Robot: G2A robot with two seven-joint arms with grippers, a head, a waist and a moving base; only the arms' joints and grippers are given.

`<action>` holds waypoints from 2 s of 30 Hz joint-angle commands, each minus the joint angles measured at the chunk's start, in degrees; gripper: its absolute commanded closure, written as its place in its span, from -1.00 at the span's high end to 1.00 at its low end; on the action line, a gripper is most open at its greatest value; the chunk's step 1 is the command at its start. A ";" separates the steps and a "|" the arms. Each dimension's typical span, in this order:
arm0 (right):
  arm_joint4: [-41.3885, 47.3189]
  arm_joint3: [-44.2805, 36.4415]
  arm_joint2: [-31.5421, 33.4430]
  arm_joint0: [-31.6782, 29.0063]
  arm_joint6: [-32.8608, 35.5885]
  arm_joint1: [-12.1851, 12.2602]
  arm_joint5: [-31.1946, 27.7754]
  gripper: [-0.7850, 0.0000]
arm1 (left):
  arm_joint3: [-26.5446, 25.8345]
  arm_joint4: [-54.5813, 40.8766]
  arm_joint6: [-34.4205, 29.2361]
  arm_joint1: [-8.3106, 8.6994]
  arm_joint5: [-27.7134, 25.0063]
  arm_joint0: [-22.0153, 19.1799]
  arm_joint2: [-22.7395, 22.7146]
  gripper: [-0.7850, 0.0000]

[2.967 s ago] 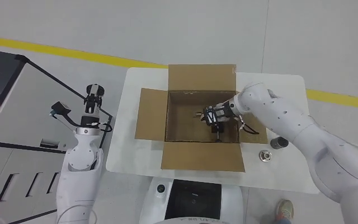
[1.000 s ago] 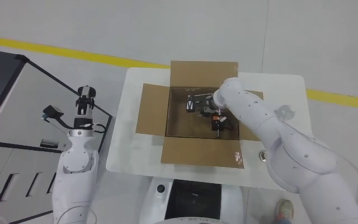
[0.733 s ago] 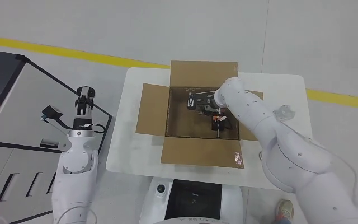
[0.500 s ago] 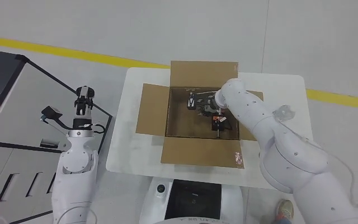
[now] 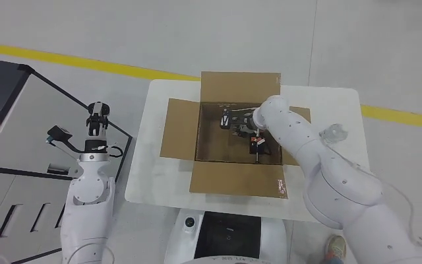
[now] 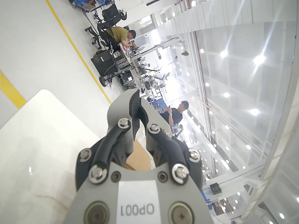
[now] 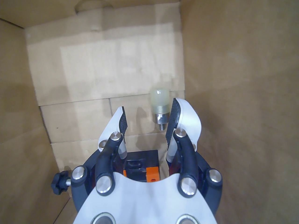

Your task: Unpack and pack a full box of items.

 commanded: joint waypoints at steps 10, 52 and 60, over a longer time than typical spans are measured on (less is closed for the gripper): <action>-2.69 0.38 -0.39 -1.13 -3.44 -0.38 3.17 1.00 | 0.23 0.09 0.13 -0.07 0.39 -0.12 -0.05 -1.00; -3.23 -0.52 -0.36 -1.57 -5.93 0.11 3.18 1.00 | -0.06 1.18 0.42 -0.15 -0.03 0.22 0.31 1.00; -3.04 -0.42 0.58 -2.19 -10.93 1.80 2.22 1.00 | -0.06 1.18 0.42 -0.15 -0.03 0.22 0.31 1.00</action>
